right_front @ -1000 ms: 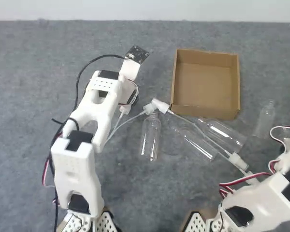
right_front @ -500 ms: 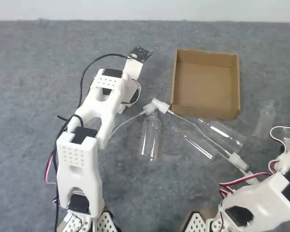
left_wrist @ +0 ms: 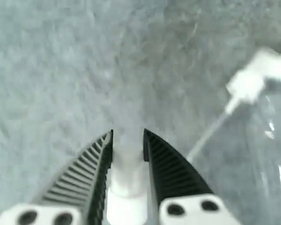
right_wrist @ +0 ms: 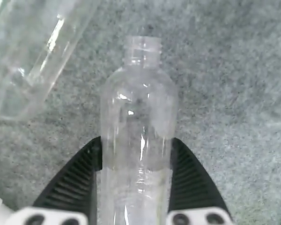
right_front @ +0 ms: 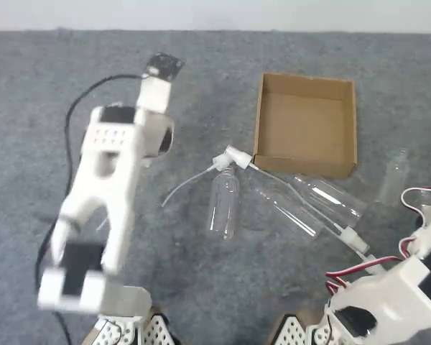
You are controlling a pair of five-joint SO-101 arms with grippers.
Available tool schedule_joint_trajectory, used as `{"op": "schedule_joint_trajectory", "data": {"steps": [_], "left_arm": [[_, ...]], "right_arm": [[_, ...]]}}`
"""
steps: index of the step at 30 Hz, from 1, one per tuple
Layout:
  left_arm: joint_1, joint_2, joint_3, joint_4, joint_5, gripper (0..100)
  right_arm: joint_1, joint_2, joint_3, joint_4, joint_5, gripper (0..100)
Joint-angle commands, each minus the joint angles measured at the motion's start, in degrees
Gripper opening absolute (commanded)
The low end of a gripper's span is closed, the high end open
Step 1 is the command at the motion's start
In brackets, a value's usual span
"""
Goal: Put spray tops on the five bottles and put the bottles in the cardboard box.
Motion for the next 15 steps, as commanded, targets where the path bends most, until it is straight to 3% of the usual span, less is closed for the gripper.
{"op": "schedule_joint_trajectory", "data": {"steps": [1,9,15], "left_arm": [[0.00,-21.54,16.40,-2.02,0.00,1],[0.62,-38.07,35.82,-3.87,-1.67,1],[4.92,-38.95,46.29,-11.60,-1.85,1]], "right_arm": [[-0.66,1.71,3.43,0.13,-0.70,3.6],[-1.36,1.63,2.99,0.22,-3.43,25.1],[-5.32,1.71,-3.69,5.76,-7.56,26.8]]}}
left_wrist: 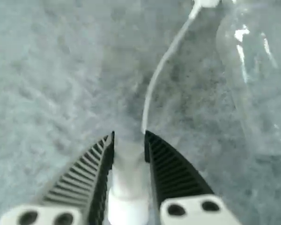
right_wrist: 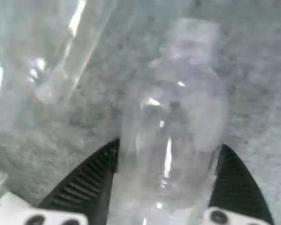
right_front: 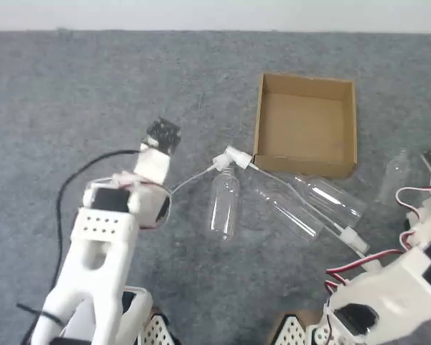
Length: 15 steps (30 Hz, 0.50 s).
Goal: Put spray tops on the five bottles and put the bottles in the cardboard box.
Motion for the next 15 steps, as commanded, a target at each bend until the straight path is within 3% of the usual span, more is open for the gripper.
{"op": "schedule_joint_trajectory", "data": {"steps": [1,7,15], "left_arm": [[2.29,-2.73,5.05,-6.42,-0.26,1],[2.37,-2.81,7.69,-8.00,-0.26,1],[1.93,-2.81,8.75,-9.58,-0.35,1]], "right_arm": [[-3.21,-0.57,-7.30,6.37,-2.20,26.8],[-5.93,-0.57,-17.67,14.29,-4.40,26.8],[-7.52,0.22,-23.65,17.36,-5.01,26.7]]}}
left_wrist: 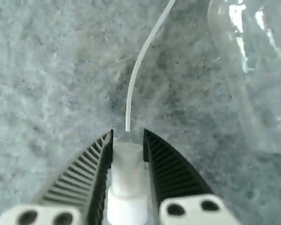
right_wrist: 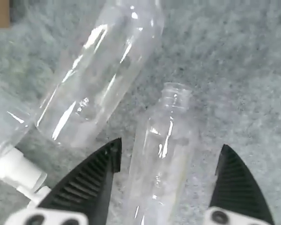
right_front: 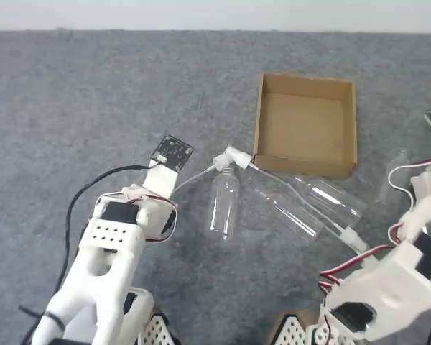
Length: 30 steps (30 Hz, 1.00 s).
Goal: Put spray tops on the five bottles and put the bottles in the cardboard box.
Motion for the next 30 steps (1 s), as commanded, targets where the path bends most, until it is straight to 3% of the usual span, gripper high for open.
{"op": "schedule_joint_trajectory", "data": {"steps": [1,10,20,25,30], "left_arm": [[0.00,-2.37,-0.40,-1.49,-0.35,1],[0.00,-2.37,-0.31,-1.41,-0.35,1],[0.00,-2.46,0.48,-1.76,-0.35,1],[0.00,-2.81,-0.75,-2.37,1.49,1],[-0.18,-2.81,-5.05,-2.11,3.69,1]], "right_arm": [[-0.57,-0.92,-3.78,1.19,1.05,26.7],[1.27,8.75,-6.59,-0.31,2.64,25.9],[1.63,9.19,-8.00,-0.31,2.37,4.4],[1.36,3.47,-10.99,4.79,1.93,0.8],[-2.51,-9.19,-13.36,12.09,-5.01,0.6]]}}
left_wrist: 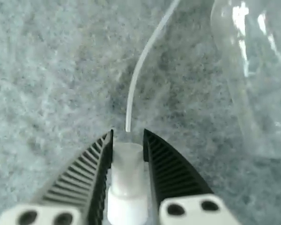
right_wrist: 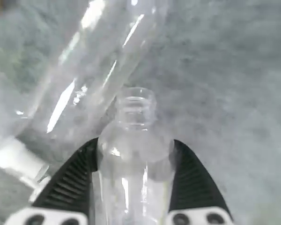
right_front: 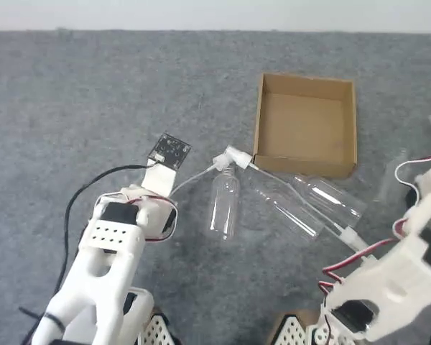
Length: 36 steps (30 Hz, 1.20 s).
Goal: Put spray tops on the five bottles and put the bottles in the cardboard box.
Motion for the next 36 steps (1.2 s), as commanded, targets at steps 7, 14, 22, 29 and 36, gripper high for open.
{"op": "schedule_joint_trajectory", "data": {"steps": [7,14,22,29,36], "left_arm": [[-4.13,-3.87,-17.27,4.92,1.58,1],[-5.98,-17.23,-33.71,16.35,5.01,1],[-5.54,-20.48,-50.86,17.23,12.57,1],[-5.45,-15.91,-55.25,9.67,26.46,1],[-5.45,-15.21,-55.25,2.29,35.78,1]], "right_arm": [[-16.31,-34.51,6.15,5.14,-12.40,0.6],[-38.55,-55.78,25.58,-2.24,-21.01,0.6],[-63.96,-63.96,43.78,-17.45,-30.33,0.6],[-76.70,-64.31,52.22,-28.53,-31.91,0.6],[-84.70,-67.47,58.73,-39.87,-32.35,0.6]]}}
